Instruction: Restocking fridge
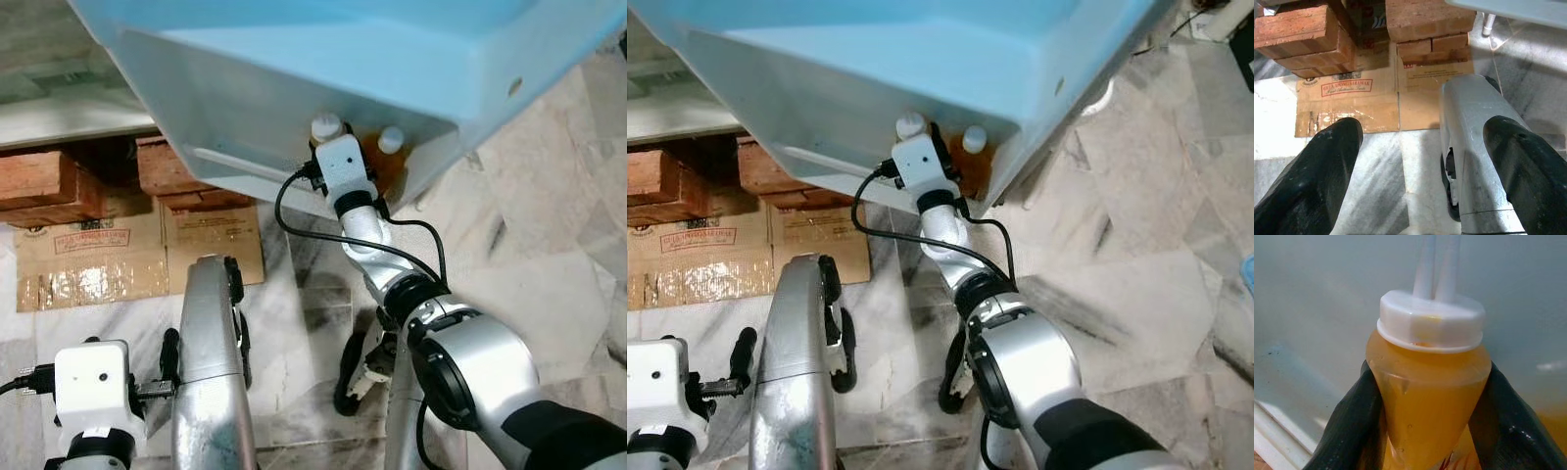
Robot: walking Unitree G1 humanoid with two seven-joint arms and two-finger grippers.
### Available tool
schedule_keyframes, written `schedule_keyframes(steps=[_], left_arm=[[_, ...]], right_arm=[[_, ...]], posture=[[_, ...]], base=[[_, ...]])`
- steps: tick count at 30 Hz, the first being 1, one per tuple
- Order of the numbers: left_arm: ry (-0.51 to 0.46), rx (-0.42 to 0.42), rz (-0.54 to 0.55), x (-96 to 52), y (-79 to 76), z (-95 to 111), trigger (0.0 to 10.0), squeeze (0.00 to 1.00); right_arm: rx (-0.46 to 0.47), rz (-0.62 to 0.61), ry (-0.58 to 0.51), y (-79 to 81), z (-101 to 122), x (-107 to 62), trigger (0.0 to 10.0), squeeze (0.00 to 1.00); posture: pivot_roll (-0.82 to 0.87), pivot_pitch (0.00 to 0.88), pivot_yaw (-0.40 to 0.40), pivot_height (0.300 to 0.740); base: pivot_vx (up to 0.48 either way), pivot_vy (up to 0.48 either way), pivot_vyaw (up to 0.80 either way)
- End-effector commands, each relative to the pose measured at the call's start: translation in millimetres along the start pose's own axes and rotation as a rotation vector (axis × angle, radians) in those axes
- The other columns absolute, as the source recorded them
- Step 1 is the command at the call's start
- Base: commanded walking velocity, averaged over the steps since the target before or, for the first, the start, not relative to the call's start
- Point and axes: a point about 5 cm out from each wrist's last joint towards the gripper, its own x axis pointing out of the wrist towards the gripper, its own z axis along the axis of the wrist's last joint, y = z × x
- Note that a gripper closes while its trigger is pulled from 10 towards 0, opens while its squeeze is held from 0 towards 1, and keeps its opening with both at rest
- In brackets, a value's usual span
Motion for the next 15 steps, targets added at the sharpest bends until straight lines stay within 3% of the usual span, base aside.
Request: schedule_keyframes(steps=[1, 2, 3, 15], left_arm=[[0.039, 0.018, 0.008, -1.1, 2.7, -6, 10.0, 0.0], [0.039, 0.018, 0.008, -1.1, 2.7, -6, 10.0, 0.0], [0.038, 0.02, 0.007, 0.2, 2.7, -6, 10.0, 0.0], [0.018, 0.034, -0.002, 15.4, 2.1, -6, 10.0, 0.0]], right_arm=[[0.038, -0.002, 0.088, 0.9, -19, -10.6, 10.0, 0.16], [0.038, -0.002, 0.088, 0.9, -19, -10.6, 10.0, 0.16], [0.052, -0.003, 0.093, 0.5, -20, -11.1, 10.0, 1.0], [0.041, -0.027, 0.103, -15.6, -30, -15.6, 10.0, 1.0]], posture=[[0.34, 0.5, -0.068, 0.545], [0.34, 0.5, -0.068, 0.545], [0.34, 0.499, -0.067, 0.545], [0.31, 0.469, -0.064, 0.545]], base=[[0.0, 0.0, 0.0], [0.0, 0.0, 0.0], [0.0, 0.0, 0.0], [0.0, 0.0, 0.0]])
